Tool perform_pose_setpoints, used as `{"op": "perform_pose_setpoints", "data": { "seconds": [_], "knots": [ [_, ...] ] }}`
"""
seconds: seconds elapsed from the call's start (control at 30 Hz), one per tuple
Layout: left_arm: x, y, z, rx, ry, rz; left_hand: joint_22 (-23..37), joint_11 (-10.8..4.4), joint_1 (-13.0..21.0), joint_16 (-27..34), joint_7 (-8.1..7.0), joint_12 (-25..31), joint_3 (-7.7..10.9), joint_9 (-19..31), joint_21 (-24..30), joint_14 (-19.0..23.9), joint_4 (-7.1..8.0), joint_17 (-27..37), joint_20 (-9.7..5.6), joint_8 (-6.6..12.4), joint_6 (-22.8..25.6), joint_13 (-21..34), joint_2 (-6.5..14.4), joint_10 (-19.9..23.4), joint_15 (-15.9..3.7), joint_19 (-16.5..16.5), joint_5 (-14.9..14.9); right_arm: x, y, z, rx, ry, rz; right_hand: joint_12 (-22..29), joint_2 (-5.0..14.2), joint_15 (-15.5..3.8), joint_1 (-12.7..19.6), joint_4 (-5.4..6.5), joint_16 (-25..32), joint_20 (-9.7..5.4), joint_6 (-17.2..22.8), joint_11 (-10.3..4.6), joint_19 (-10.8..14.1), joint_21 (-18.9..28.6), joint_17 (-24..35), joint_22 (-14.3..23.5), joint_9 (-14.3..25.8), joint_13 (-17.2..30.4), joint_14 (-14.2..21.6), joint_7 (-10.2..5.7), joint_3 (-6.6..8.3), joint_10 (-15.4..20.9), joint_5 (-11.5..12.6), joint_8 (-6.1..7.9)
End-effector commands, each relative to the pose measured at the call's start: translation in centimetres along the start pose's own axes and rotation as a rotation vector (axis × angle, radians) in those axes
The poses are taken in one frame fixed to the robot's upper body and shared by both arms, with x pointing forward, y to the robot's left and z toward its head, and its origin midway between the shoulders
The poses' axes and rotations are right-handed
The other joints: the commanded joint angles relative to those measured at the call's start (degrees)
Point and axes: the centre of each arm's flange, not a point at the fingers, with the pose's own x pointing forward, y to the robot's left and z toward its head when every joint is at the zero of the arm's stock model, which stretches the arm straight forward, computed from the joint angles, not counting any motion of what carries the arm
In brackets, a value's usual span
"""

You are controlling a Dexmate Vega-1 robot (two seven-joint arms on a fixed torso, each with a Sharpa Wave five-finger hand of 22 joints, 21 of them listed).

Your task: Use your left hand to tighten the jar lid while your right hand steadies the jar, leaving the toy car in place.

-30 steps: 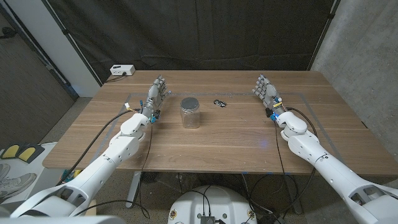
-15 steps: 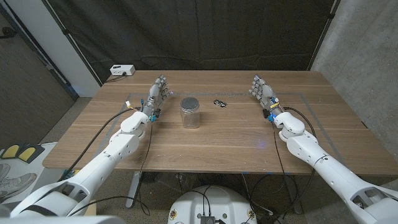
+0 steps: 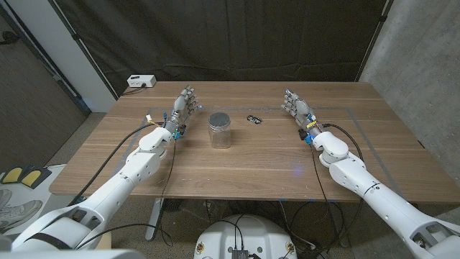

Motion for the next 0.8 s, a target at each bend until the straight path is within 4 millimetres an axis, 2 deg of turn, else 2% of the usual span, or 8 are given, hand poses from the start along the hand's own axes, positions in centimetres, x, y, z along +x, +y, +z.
{"op": "perform_pose_setpoints", "data": {
  "seconds": [0.03, 0.13, 0.27, 0.4, 0.57, 0.8],
  "knots": [
    [-0.2, 0.0, 0.5, 0.005, -0.008, -0.034, 0.12, -0.02, -0.27, 0.40, 0.20, 0.29, -0.32, 0.13, -0.01, 0.64, -0.12, 0.27, 0.05, 0.76, 1.23, 0.22, 1.37, 0.60, 0.31, 0.48, 0.22, -1.1, 2.7, 0.2, -0.046, -0.024, 0.035, 0.20, -0.77, -0.01, 0.53, -0.55, 0.15, 0.40, 0.44, -0.16, -0.03, 0.34, 0.24, 0.16, 0.11, 0.08, 0.31, -0.05, -0.06, 0.01, -0.21, 0.12],
    [-0.4, 0.1, 0.7, 0.008, -0.015, -0.039, 0.14, 0.14, -0.24, 0.07, 0.68, 0.26, -0.41, 0.15, -0.07, 0.07, -0.14, 0.28, 0.06, 0.66, 1.23, 0.27, 1.37, 0.70, 0.42, 0.52, 0.22, -1.4, 3.3, 0.1, -0.064, -0.025, 0.040, 0.07, -1.35, -0.12, 0.88, -0.99, 0.11, 0.83, 0.32, -0.21, -0.10, 0.32, 0.26, 0.16, 0.12, 0.09, 0.30, 0.11, -0.16, -0.24, -0.25, 0.09],
    [-1.1, 0.3, 1.1, 0.033, -0.015, -0.024, 0.14, 0.06, -0.16, -0.04, 0.54, 0.25, -0.50, 0.15, -0.16, -0.02, -0.23, 0.28, 0.08, 0.68, 1.47, 0.30, 1.28, 0.80, 0.32, 0.43, 0.20, -1.9, 4.5, 0.3, -0.109, -0.035, 0.057, -0.02, -2.10, -0.21, 1.39, -1.58, 0.09, 0.95, 0.30, -0.08, -0.10, 0.32, 0.29, 0.16, 0.14, 0.11, 0.34, 0.45, -0.29, -0.43, -0.25, 0.13],
    [-1.5, 0.6, 1.7, 0.059, -0.018, -0.025, 0.14, -0.14, 0.12, -0.14, 0.35, 0.26, -0.69, 0.15, -0.36, 0.03, -0.60, 0.26, 0.13, 0.80, 2.11, 0.33, 0.79, 1.06, 0.17, 0.20, 0.09, -2.3, 5.5, 0.6, -0.148, -0.048, 0.060, -0.10, -3.33, -0.28, 2.44, -2.53, 0.06, 1.10, 0.00, 0.66, 0.36, 0.50, 0.32, 0.16, 0.19, 0.16, 0.44, 1.09, -0.45, -0.57, -0.12, 0.13],
    [-1.8, 1.0, 2.2, 0.071, -0.028, -0.024, 0.12, -0.20, 0.55, -0.19, -0.21, 0.23, -0.86, 0.15, -0.51, 0.21, -1.13, 0.22, 0.14, 0.71, 2.16, 0.37, 0.16, 1.20, 0.18, 0.13, -0.08, -2.8, 6.7, 0.9, -0.203, -0.061, 0.058, -0.09, -4.88, -0.23, 4.21, -3.54, 0.13, 0.31, -0.27, 1.37, 1.45, 0.82, 0.37, 0.14, 0.28, 0.23, 0.87, 1.98, -0.59, -0.59, 0.32, 0.24],
    [-2.1, 1.2, 2.9, 0.100, -0.031, -0.045, 0.10, -0.23, 1.26, -0.20, -0.45, 0.31, -1.11, 0.17, -0.61, 0.62, -1.98, 0.18, 0.09, 0.80, 2.74, 0.42, -0.82, 1.74, -0.02, 0.36, -0.34, -3.6, 8.3, 1.0, -0.259, -0.064, 0.057, 0.03, -5.90, -0.24, 5.41, -3.92, 0.22, -0.02, -0.30, 1.39, 1.79, 0.86, 0.40, 0.13, 0.34, 0.29, 1.29, 2.40, -0.71, -0.32, 0.74, 0.35]
  ]
}}
